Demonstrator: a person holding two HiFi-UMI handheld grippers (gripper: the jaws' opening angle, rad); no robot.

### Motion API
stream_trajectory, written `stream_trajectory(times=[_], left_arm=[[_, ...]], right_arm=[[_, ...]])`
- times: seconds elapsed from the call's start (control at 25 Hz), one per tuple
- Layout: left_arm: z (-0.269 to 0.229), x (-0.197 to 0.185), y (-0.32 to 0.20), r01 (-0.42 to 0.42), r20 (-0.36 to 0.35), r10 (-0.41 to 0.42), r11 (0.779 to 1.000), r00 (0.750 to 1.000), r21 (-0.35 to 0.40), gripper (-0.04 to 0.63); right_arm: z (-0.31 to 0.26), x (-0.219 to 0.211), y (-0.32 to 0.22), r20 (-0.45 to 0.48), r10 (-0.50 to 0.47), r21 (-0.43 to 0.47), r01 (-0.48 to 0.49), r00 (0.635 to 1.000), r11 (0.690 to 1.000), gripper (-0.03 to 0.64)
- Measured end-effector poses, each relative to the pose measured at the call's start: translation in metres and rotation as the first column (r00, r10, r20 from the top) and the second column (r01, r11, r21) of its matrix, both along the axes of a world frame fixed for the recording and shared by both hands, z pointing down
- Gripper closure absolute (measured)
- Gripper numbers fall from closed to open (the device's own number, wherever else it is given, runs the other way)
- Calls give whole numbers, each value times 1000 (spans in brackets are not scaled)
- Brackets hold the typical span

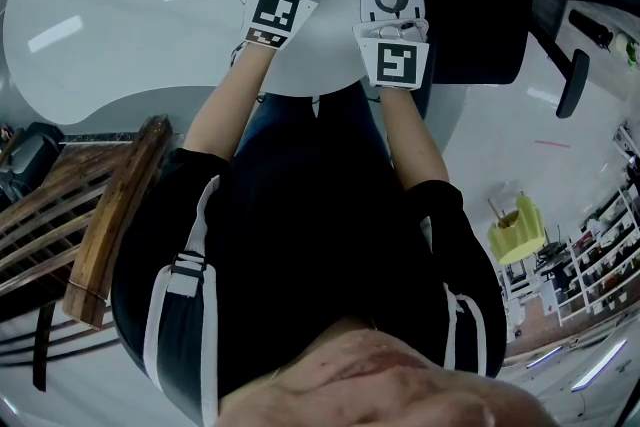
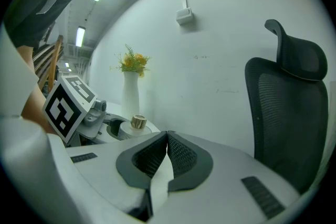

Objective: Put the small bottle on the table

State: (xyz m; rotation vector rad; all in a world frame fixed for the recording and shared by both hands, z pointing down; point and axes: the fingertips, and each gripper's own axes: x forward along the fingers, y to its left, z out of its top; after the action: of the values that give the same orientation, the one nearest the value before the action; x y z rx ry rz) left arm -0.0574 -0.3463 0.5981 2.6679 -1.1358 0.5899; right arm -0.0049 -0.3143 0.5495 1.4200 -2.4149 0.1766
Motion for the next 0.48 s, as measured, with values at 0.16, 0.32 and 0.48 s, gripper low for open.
stream_trajectory(times=[0.16, 0.32, 0.48], left_arm=[[2, 0, 1, -3, 13, 3, 1000, 1000, -14, 259], [10, 0, 5, -7, 75, 9, 1000, 997, -29, 258], [12, 0, 6, -3, 84, 6, 999, 996, -40, 258]], right_arm=[[-1, 0, 2, 3, 0, -2, 0, 1000, 1000, 594], [-4, -2, 3, 11, -1, -1, 1, 1000, 1000, 594], [-6, -5, 6, 8, -9, 2, 9, 1000, 1000, 594]])
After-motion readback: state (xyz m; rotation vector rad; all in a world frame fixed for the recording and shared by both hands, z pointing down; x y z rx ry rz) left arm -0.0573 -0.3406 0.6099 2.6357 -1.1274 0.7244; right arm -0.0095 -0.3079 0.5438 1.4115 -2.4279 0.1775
